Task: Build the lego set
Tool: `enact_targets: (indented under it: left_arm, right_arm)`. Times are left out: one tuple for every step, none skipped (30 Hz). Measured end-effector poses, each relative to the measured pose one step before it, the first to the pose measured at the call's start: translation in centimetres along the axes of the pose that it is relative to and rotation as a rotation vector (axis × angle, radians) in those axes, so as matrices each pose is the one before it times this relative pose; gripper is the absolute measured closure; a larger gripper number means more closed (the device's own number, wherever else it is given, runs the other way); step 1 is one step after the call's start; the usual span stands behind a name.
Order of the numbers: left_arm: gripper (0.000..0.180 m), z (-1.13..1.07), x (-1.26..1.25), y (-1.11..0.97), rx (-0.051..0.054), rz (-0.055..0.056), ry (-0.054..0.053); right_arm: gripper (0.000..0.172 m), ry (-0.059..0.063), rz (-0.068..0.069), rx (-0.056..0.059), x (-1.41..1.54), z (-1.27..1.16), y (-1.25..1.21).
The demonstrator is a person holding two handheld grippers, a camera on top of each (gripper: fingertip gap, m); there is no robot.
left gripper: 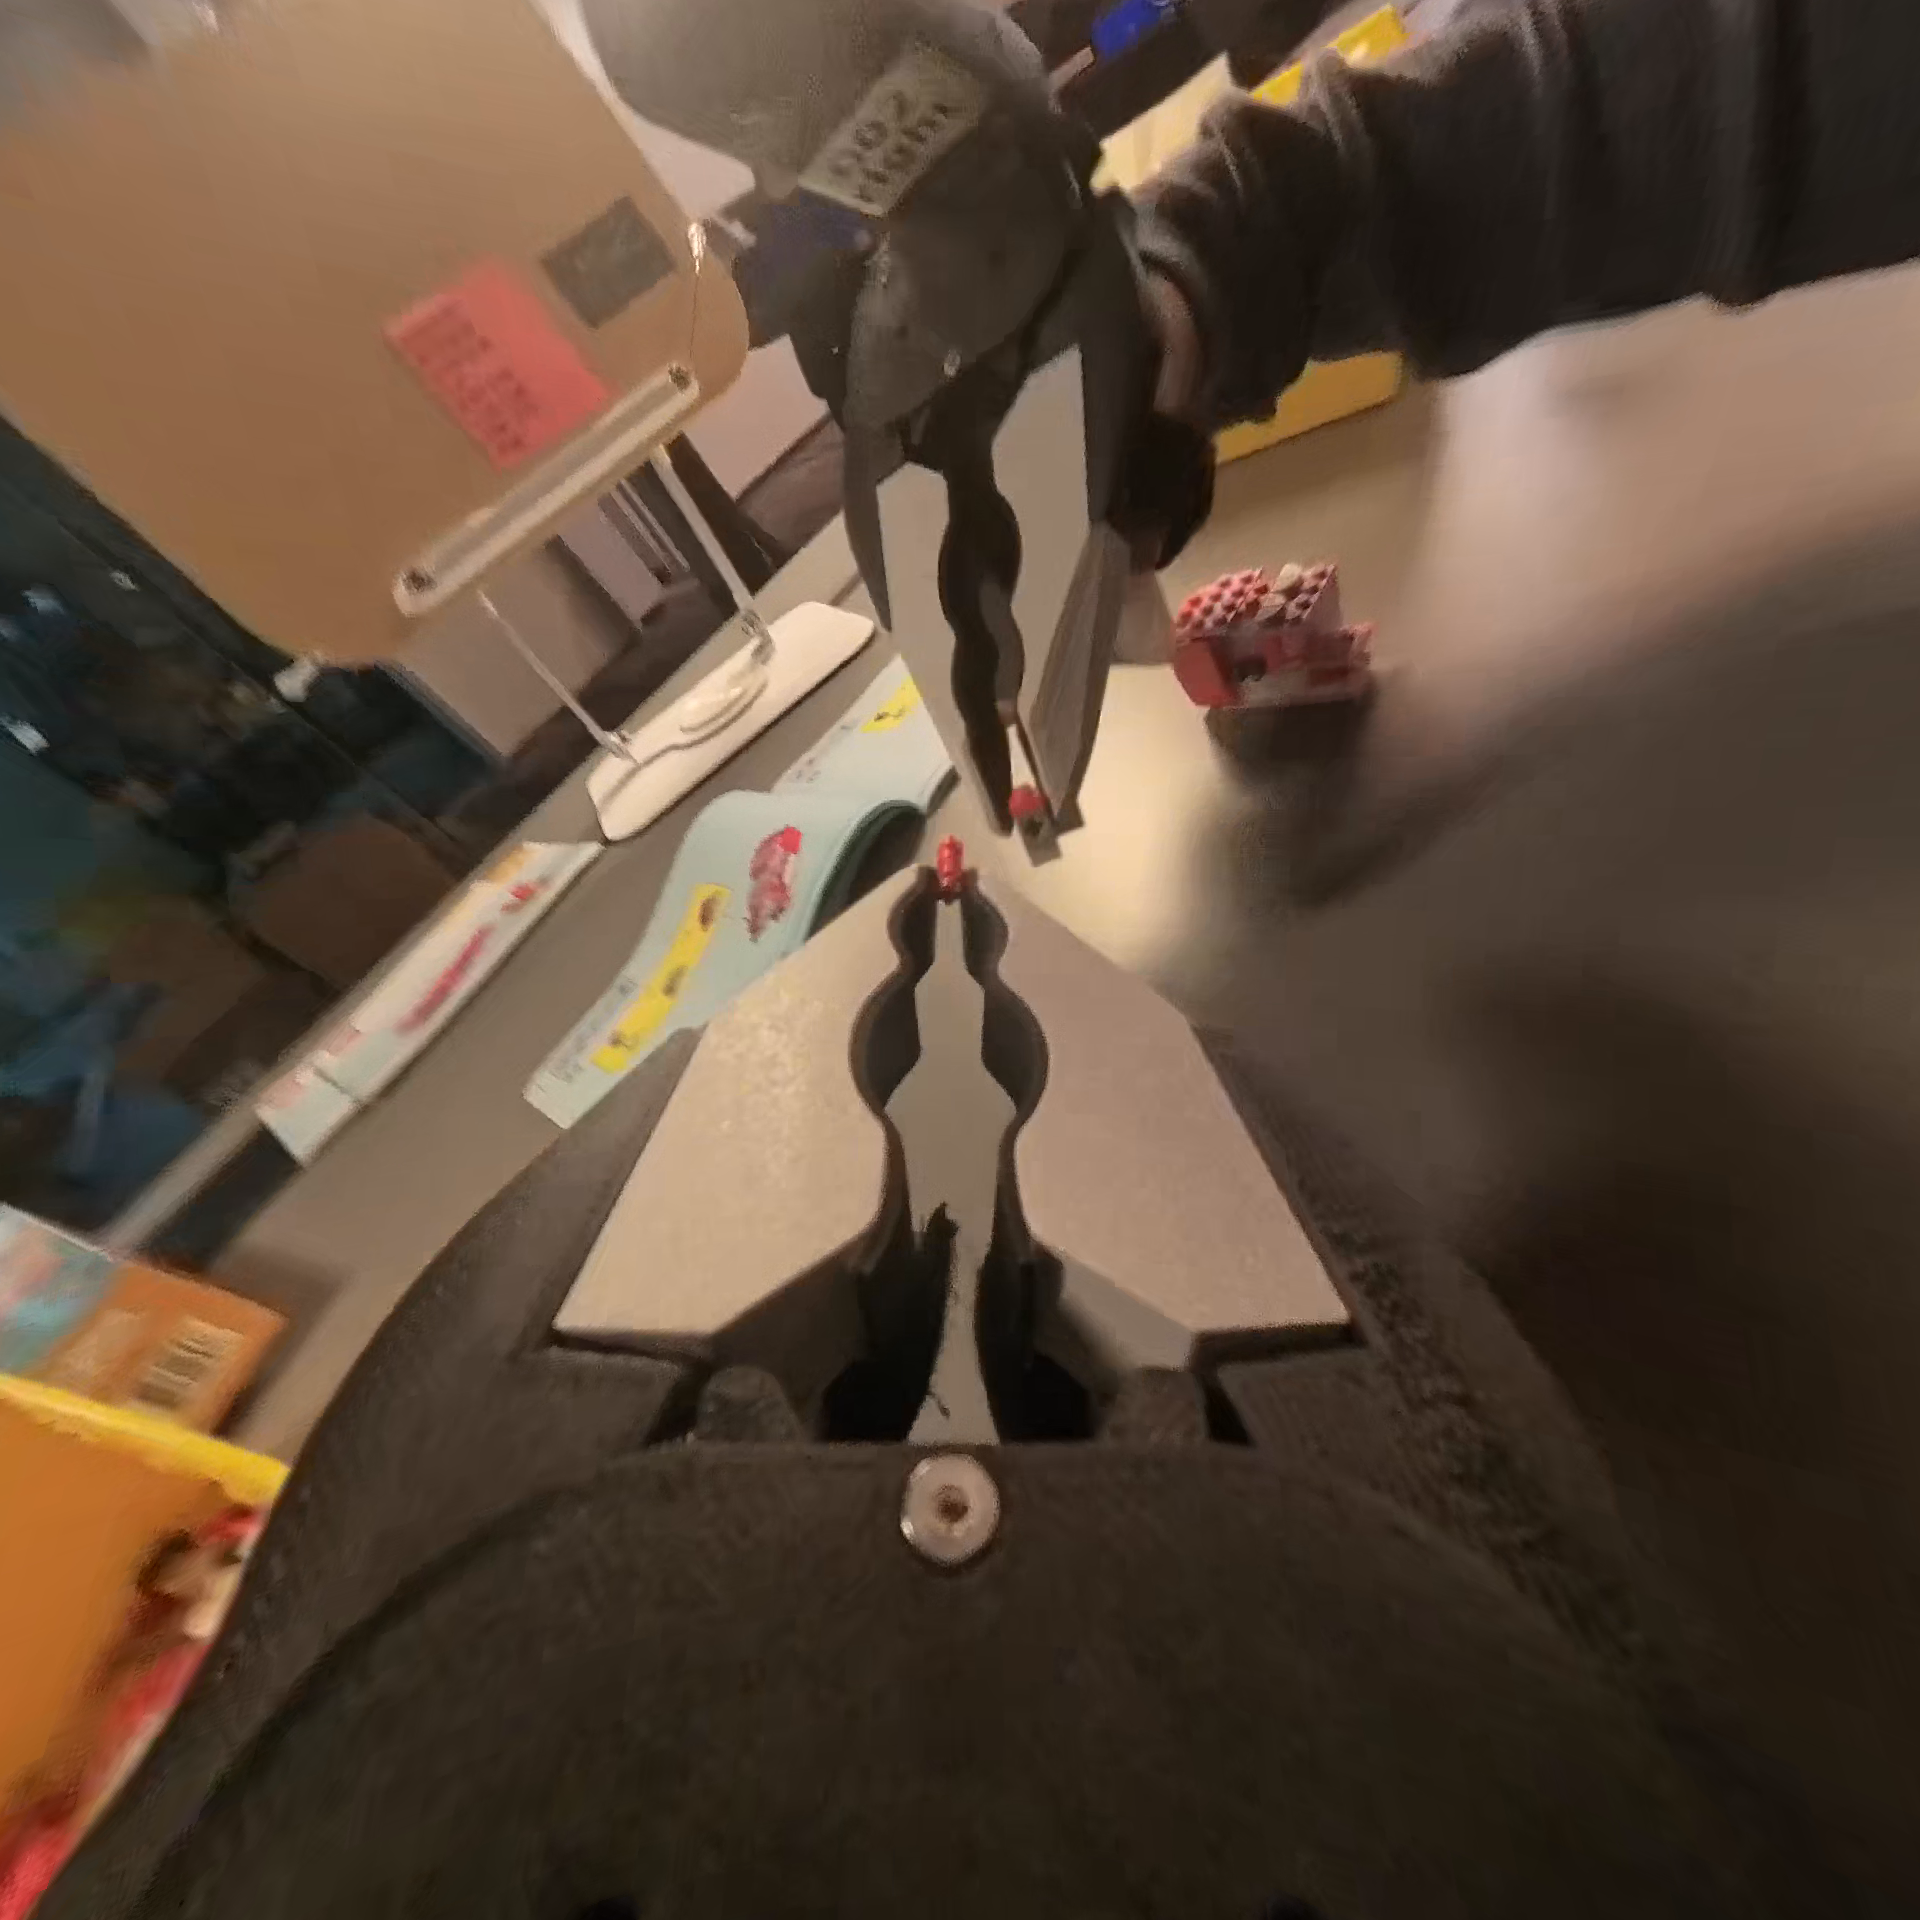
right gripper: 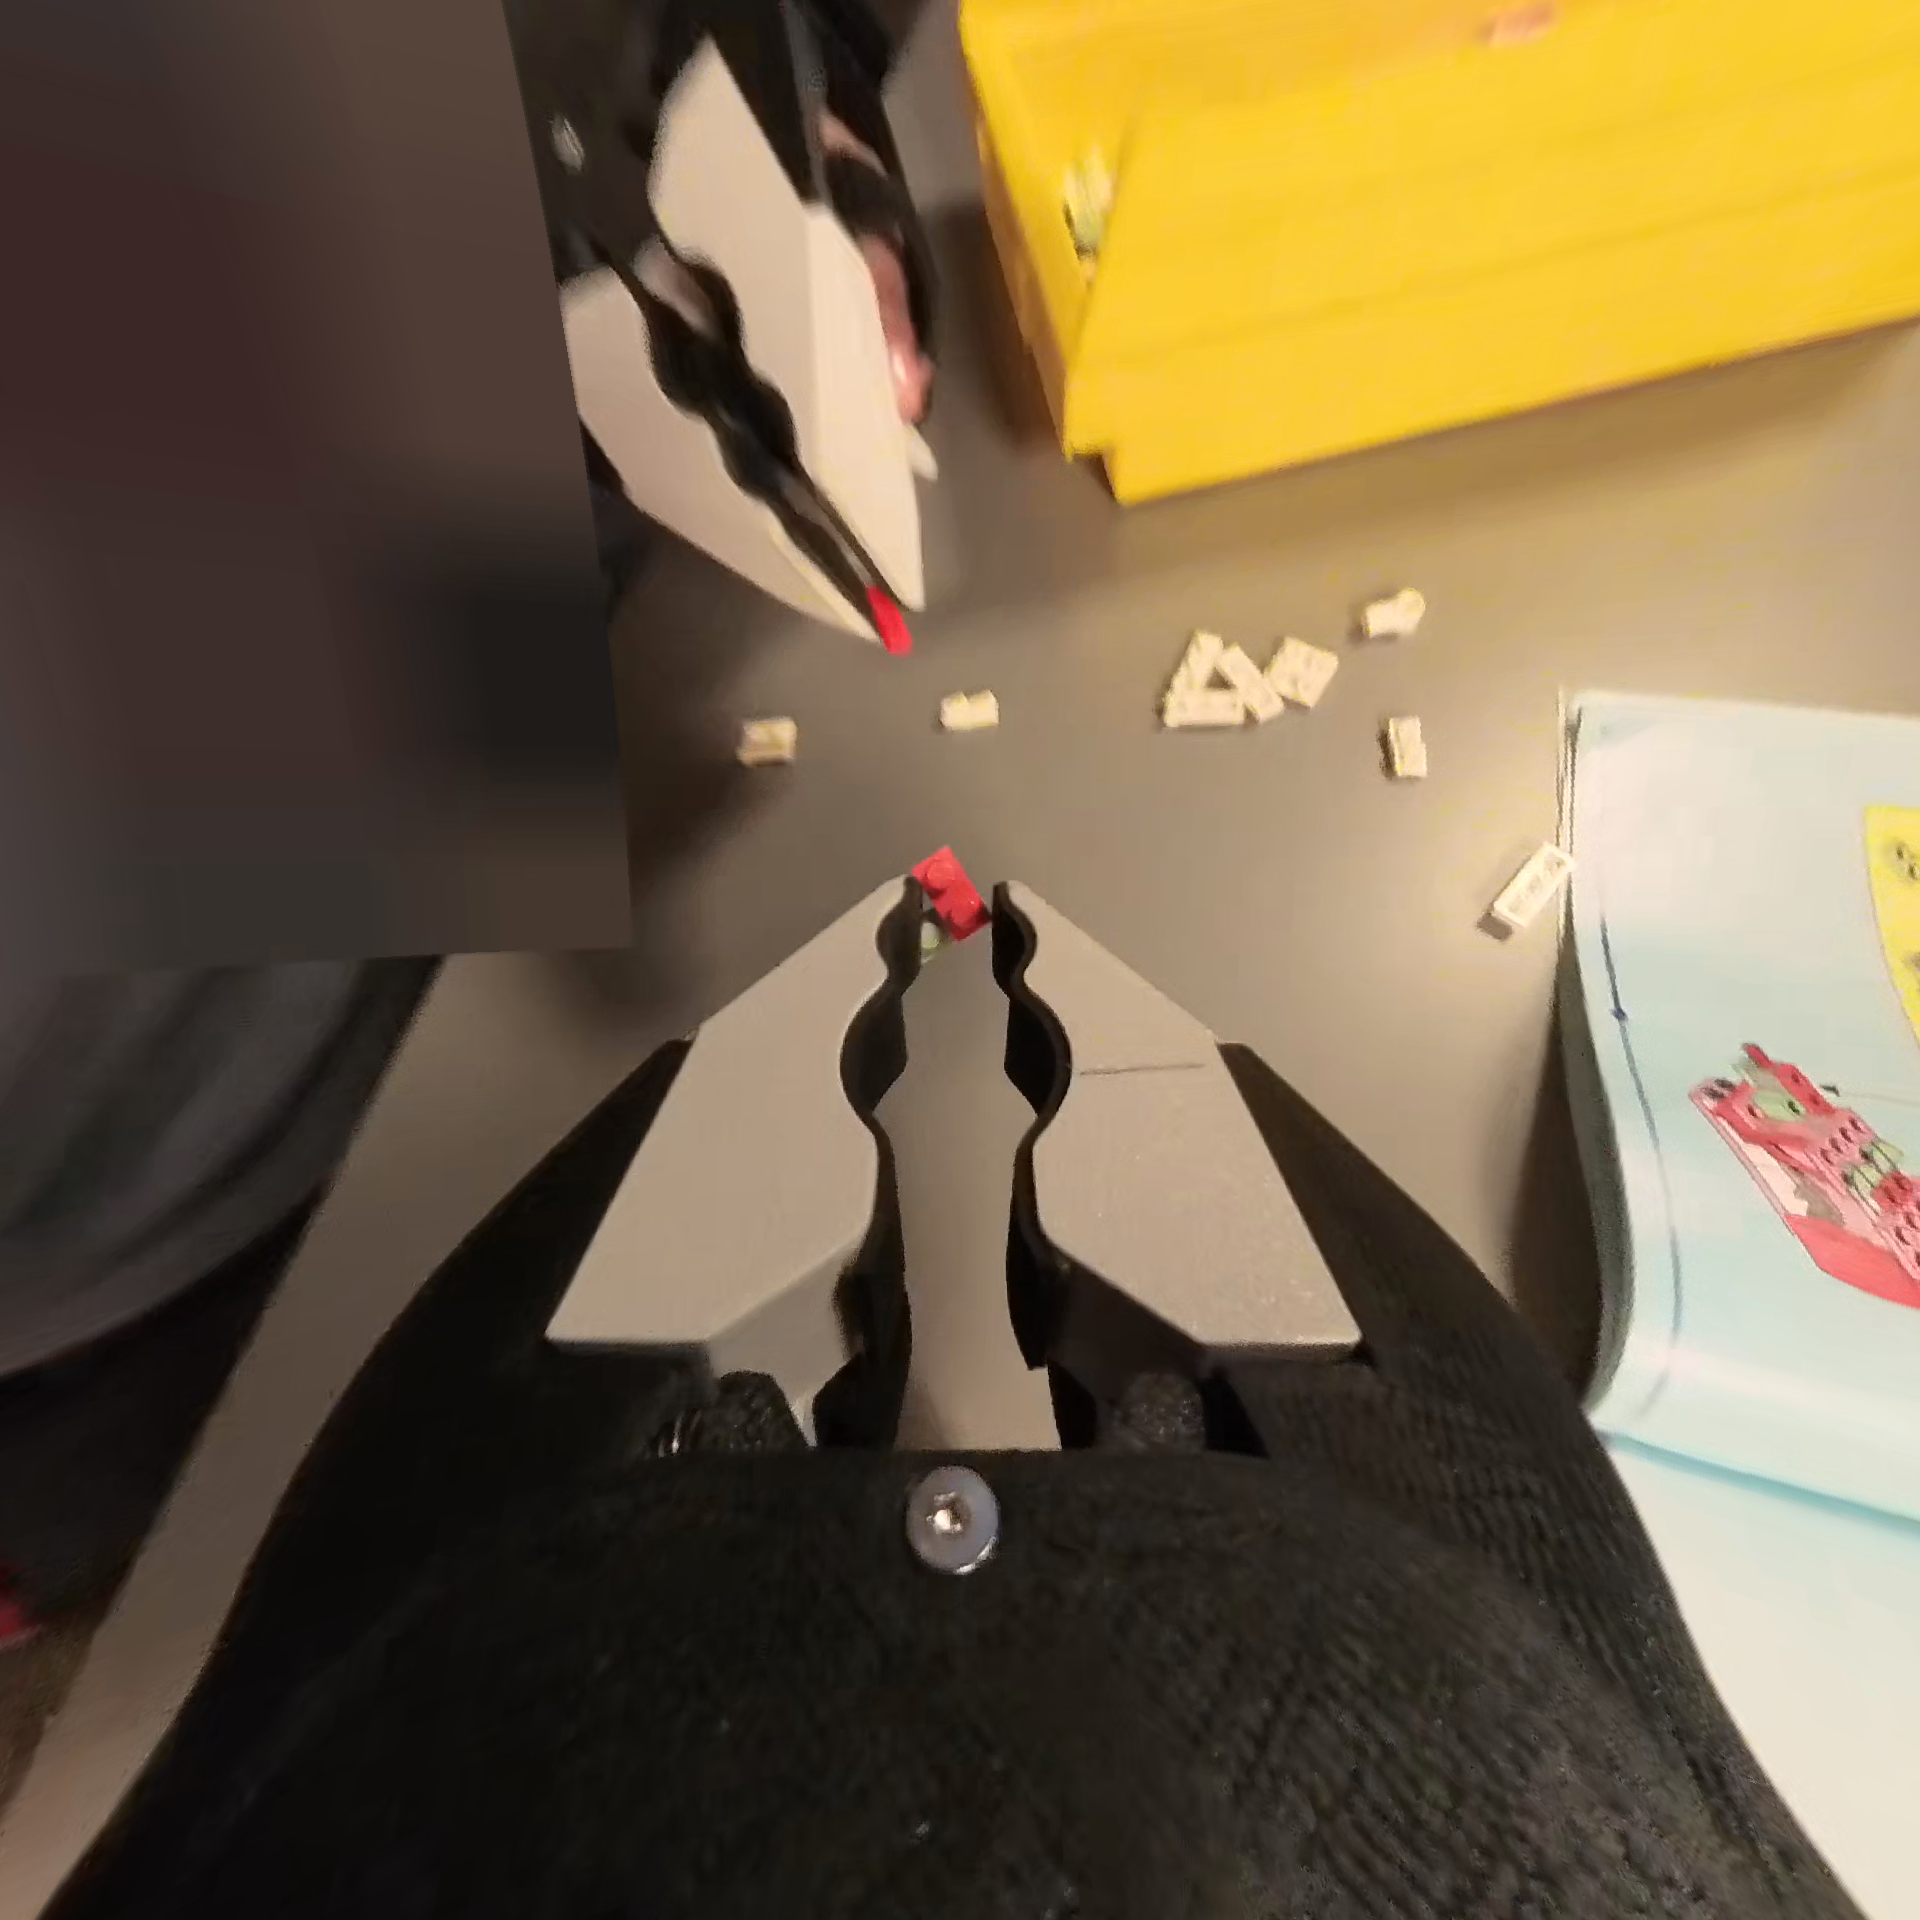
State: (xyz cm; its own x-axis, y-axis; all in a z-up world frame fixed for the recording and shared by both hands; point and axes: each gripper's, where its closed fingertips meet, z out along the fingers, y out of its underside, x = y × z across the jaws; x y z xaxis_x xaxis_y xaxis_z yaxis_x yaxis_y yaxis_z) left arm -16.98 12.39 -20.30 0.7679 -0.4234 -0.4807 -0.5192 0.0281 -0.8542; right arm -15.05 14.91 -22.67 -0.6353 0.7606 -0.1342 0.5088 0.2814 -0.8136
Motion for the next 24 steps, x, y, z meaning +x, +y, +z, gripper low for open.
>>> enact_targets:
  left_arm:
    - [0.177,0.209,-0.028,-0.245,0.0039,0.0651,-0.0068]
    - [0.177,0.221,0.008,-0.249,0.0005,0.0660,-0.0054]
    - [0.177,0.234,-0.035,-0.258,-0.0003,0.0649,-0.0082]
    - [0.177,0.213,-0.026,-0.383,0.0077,0.0648,-0.0098]
    - [0.177,0.203,0.001,-0.504,0.0173,0.0613,-0.0087]
    - [0.177,0.183,-0.019,-0.585,0.0248,0.0468,-0.0093]
    - [0.177,0.185,0.093,-0.530,0.0221,0.0330,0.0012]
    - [0.177,0.232,0.084,-0.249,0.0033,0.0249,0.0014]
    - [0.177,0.245,0.049,-0.036,-0.0100,0.0272,-0.0028]
    - [0.177,0.224,0.038,0.011,-0.0105,0.0356,-0.0061]
    - [0.177,0.195,0.087,0.010,-0.0086,0.0414,-0.0057]
    - [0.177,0.197,0.127,0.045,-0.0099,0.0415,-0.0033]
    - [0.177,0.218,0.156,0.099,-0.0119,0.0382,-0.0021]
    - [0.177,0.218,0.163,0.163,-0.0137,0.0340,-0.0006]
    - [0.177,0.217,0.194,0.183,-0.0134,0.0314,0.0009]
    - [0.177,0.195,0.176,0.202,-0.0128,0.0275,-0.0015]
    - [0.178,0.182,0.111,0.201,-0.0114,0.0219,-0.0084]
    - [0.178,0.155,0.128,0.104,-0.0039,0.0196,-0.0091]
    - [0.178,0.120,0.166,0.014,0.0008,0.0154,-0.0067]
    - [0.178,0.123,0.180,0.080,-0.0044,0.0101,-0.0042]
    - [0.178,0.118,0.178,0.138,-0.0065,0.0058,-0.0022]
    - [0.178,0.084,0.153,0.102,-0.0038,0.0021,-0.0024]
    - [0.178,0.065,0.126,0.067,-0.0027,-0.0007,-0.0020]
    - [0.178,0.046,0.113,0.073,-0.0037,0.0003,-0.0012]
  right_arm:
    - [0.160,-0.0202,0.0126,0.0349,-0.469,-0.435,-0.653]
    - [0.160,-0.0118,0.0094,0.0252,-0.339,-0.341,-0.475]
    - [0.160,-0.0071,0.0056,0.0210,-0.243,-0.286,-0.382]
    - [0.160,-0.0032,0.0048,0.0164,-0.173,-0.242,-0.299]
    - [0.160,0.0028,0.0018,0.0092,-0.076,-0.211,-0.175]
    - [0.160,0.0124,-0.0023,0.0022,0.051,-0.169,-0.053]
    - [0.160,0.0133,-0.0048,0.0004,0.063,-0.143,-0.023]
    - [0.160,0.0123,-0.0046,0.0009,0.047,-0.121,-0.006]
    - [0.160,0.0105,-0.0019,0.0011,0.033,-0.103,-0.013]
    - [0.161,0.0084,-0.0010,0.0000,0.030,-0.080,0.025]
    - [0.161,0.0082,-0.0017,-0.0030,0.028,-0.052,0.086]
    - [0.161,0.0067,-0.0016,-0.0052,0.019,-0.016,0.121]
    - [0.161,0.0060,-0.0006,-0.0064,0.020,0.012,0.126]
    - [0.160,0.0056,-0.0004,-0.0049,0.010,0.030,0.089]
    - [0.161,0.0107,-0.0024,-0.0056,0.099,0.026,0.084]
    - [0.161,0.0184,-0.0067,-0.0084,0.206,0.014,0.120]
    - [0.161,0.0171,-0.0071,-0.0118,0.201,0.023,0.168]
    - [0.161,0.0132,-0.0066,-0.0109,0.149,0.024,0.156]
    - [0.161,0.0118,-0.0066,-0.0113,0.128,0.049,0.177]
    - [0.161,0.0100,-0.0044,-0.0111,0.106,0.074,0.191]
    - [0.161,0.0077,-0.0029,-0.0099,0.089,0.085,0.205]
    - [0.161,0.0043,-0.0007,-0.0062,0.049,0.086,0.145]
    - [0.161,0.0036,0.0000,-0.0051,0.051,0.084,0.134]
    - [0.161,0.0047,-0.0015,-0.0030,0.052,0.056,0.100]
